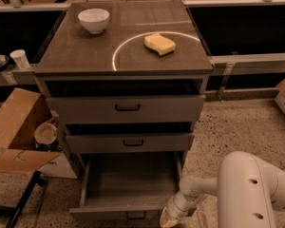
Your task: Close bottom drawer
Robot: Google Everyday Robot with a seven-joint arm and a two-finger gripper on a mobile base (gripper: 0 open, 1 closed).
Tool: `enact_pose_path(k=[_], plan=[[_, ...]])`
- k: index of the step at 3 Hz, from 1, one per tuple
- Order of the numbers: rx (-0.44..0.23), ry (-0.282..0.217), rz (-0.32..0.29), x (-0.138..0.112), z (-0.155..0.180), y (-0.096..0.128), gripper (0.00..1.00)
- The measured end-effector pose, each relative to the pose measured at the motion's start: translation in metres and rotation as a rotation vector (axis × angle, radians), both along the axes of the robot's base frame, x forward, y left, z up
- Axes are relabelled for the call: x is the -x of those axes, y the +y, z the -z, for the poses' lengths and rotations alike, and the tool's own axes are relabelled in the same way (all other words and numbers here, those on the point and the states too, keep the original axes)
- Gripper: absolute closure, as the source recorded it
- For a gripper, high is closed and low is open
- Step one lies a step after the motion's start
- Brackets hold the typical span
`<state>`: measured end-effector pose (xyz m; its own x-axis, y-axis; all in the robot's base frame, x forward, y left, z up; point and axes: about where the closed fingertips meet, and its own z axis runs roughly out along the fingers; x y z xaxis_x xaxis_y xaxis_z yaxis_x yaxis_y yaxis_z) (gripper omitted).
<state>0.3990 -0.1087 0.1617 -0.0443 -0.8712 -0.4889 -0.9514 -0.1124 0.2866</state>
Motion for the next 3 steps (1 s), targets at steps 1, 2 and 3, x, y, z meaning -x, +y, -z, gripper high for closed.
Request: enact_pose_path(k=[1,2,3], plan=[[0.001,-0.001,0.003,-0.0011,0.0002,-0.0002,0.58],[0.001,-0.001,0.003,-0.001,0.0002,-0.0002,0.34],[0.001,-0.001,0.003,-0.001,0.0002,-0.0002,0.11]])
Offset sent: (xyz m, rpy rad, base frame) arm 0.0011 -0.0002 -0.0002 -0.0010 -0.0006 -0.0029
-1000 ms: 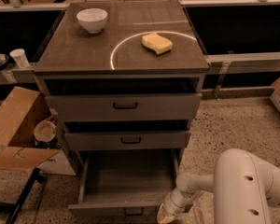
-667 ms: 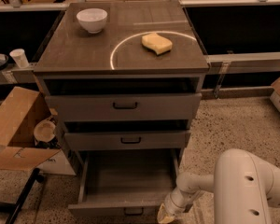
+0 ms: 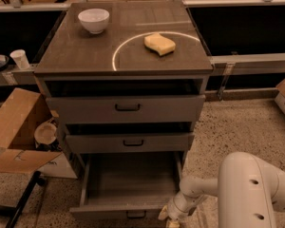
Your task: Close bottom drawer
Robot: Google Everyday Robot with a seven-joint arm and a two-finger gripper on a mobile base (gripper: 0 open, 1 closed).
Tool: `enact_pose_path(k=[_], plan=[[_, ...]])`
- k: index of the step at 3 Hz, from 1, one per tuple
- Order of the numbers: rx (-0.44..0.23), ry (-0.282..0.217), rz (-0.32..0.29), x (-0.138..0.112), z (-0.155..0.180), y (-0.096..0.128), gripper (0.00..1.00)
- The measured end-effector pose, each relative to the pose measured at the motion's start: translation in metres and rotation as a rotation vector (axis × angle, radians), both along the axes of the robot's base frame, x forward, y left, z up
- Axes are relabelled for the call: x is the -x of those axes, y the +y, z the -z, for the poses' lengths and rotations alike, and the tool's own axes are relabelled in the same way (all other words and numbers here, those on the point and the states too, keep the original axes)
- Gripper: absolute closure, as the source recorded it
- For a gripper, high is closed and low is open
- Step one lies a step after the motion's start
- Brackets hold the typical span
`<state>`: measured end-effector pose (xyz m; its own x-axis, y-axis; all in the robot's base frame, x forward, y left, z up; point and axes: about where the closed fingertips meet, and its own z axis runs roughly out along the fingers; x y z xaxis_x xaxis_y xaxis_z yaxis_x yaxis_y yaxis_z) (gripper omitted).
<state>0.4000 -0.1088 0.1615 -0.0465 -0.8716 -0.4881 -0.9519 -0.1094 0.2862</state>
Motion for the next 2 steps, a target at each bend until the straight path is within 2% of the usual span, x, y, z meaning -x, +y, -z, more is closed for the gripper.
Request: enact_pose_path(k=[1,2], plan=[[-0.003,-0.001,-0.001,0.0,0.001,0.0,0.0],[-0.017,-0.061,0.004,-0.029,0.002,-0.004,0.0]])
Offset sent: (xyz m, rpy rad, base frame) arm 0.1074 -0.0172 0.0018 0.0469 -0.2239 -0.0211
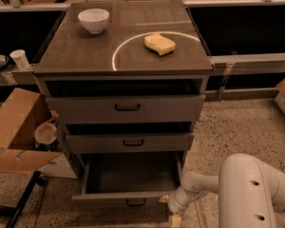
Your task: Close bottom drawer
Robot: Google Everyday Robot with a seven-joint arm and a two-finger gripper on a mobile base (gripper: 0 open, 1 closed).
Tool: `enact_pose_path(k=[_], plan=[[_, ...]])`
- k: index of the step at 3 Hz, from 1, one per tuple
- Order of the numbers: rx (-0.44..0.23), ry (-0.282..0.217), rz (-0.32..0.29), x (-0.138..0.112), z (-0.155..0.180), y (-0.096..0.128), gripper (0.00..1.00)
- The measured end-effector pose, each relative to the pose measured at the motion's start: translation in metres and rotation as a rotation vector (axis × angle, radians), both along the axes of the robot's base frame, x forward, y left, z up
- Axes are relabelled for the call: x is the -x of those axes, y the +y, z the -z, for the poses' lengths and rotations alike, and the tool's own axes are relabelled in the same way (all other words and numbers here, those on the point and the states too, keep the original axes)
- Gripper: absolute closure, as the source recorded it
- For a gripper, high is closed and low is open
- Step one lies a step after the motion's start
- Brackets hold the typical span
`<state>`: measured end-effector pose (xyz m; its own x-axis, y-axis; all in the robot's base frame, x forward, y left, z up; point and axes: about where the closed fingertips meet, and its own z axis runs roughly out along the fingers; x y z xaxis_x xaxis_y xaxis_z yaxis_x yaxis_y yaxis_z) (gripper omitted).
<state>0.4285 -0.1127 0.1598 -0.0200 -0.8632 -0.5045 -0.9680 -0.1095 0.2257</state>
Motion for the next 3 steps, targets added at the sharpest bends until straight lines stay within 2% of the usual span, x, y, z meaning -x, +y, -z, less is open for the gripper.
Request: enact_pose_path(k=[1,2,3], plan=[[-0.027,-0.097,0.01,-0.052,-0.002,-0.009,0.19],[-0.043,-0.185,0.034,-0.096,-0.003,-0.017,0.42],[-0.034,-0.237,0.074,-0.131,0.004,-0.019,0.66]])
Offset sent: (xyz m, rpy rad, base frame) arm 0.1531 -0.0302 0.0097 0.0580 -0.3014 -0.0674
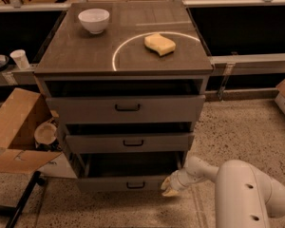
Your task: Close bottom drawer
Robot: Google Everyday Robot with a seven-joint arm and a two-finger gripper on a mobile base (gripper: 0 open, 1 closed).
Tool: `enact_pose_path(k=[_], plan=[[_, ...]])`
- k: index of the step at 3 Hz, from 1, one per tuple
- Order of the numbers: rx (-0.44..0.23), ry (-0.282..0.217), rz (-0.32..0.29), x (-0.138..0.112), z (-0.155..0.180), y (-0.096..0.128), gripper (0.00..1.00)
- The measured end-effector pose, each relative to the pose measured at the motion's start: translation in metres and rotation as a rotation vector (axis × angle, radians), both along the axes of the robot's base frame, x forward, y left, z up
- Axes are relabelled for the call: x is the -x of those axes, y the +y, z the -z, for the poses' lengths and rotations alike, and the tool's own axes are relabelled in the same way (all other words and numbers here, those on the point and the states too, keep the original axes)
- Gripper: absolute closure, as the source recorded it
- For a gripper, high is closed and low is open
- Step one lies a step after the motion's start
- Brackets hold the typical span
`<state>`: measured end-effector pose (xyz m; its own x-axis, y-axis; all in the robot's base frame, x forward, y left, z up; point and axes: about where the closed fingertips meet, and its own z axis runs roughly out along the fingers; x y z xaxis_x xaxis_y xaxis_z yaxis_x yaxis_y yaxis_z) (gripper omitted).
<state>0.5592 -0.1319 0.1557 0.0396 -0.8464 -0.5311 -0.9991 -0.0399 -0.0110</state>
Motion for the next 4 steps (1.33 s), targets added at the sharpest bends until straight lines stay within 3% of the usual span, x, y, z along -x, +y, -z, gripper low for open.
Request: enact_pose_path(k=[1,2,3,4], plan=[[0.003,-0.011,0.016,-0.009,0.002,0.001,0.89],[0.01,-0.035,0.059,-0.032,0.008,-0.002,0.85],[0.01,-0.035,0.059,-0.032,0.008,-0.002,0.62],[0.006,-0.047,0.088,-0.049,0.013,-0.006,0.38]])
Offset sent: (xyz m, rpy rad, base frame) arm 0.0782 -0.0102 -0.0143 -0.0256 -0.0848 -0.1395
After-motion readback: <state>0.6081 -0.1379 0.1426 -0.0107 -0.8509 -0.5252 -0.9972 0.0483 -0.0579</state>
